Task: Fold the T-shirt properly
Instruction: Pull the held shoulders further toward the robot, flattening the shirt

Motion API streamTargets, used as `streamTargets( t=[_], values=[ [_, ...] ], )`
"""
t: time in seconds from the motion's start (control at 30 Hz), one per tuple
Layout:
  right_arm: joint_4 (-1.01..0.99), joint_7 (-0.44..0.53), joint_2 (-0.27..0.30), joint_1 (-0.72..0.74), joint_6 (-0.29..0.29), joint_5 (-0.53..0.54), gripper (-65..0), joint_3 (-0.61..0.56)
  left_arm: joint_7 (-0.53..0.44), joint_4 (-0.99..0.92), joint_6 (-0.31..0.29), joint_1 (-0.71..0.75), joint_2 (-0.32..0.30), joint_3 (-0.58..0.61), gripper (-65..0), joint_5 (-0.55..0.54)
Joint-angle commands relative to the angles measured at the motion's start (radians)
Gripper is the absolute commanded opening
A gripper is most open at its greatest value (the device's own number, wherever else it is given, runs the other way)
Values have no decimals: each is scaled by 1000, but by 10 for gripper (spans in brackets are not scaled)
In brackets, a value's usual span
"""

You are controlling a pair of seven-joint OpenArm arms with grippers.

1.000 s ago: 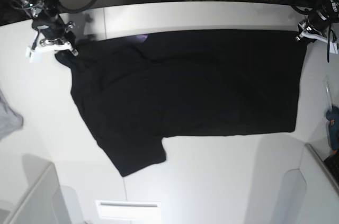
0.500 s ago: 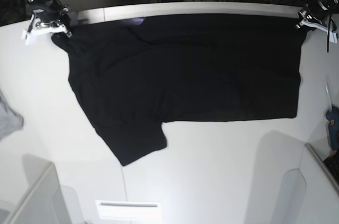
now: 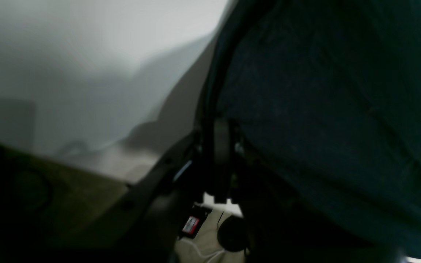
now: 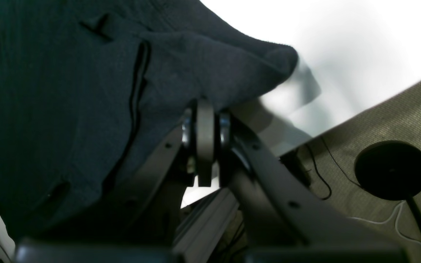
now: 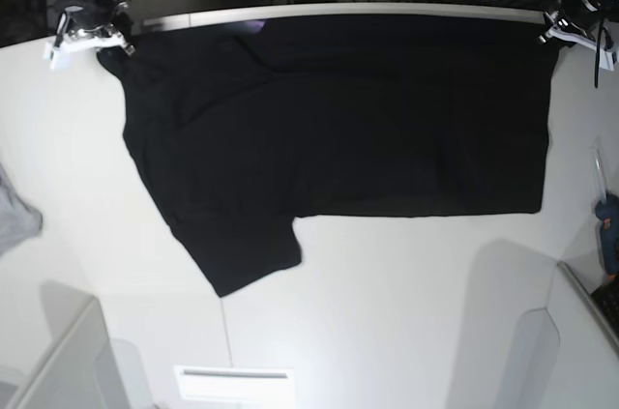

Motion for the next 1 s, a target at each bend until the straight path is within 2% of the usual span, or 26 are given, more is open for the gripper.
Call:
streamTargets(
  t=[0.0, 0.3, 0.33, 0.4, 0.47, 0.53, 0.57, 0.63, 0.8, 0.9, 0.97],
  values=[
    [16, 25, 8, -11, 6, 5, -650, 9, -19, 14, 7, 9, -20, -8, -650, -1],
    [16, 17, 8, -18, 6, 5, -650, 9, -19, 15, 8, 31, -18, -18, -650, -1],
    [16, 23, 8, -24, 6, 5, -650, 9, -19, 15, 8, 31, -18, -18, -625, -1],
    [16, 25, 7, -35, 6, 12, -645, 9, -19, 18, 8, 31, -18, -18, -527, -1],
    [16, 25, 7, -37, 8, 12, -495, 11, -19, 23, 8, 31, -18, -19, -413, -1],
    [18, 27, -5, -43, 8, 13, -381, 12, -19, 23, 8, 31, -18, -35, -308, -4],
    [21, 27, -15, -43, 9, 13, -347, 34, -18, 28, 7, 31, -18, -51, -265, -6],
    [22, 27, -25, -40, 11, 13, -338, 71, -16, 54, 7, 32, -18, -84, -214, -6],
    [22, 40, -25, -41, 11, 13, -338, 137, -13, 75, 7, 24, -24, -179, -209, -6],
    [22, 91, -21, -34, 11, 12, -335, 184, -15, 75, 7, 21, -32, -216, -209, -6],
    [22, 139, -7, -21, 12, 10, -332, 175, -18, 75, 7, 20, -60, -219, -209, -6]
  ],
)
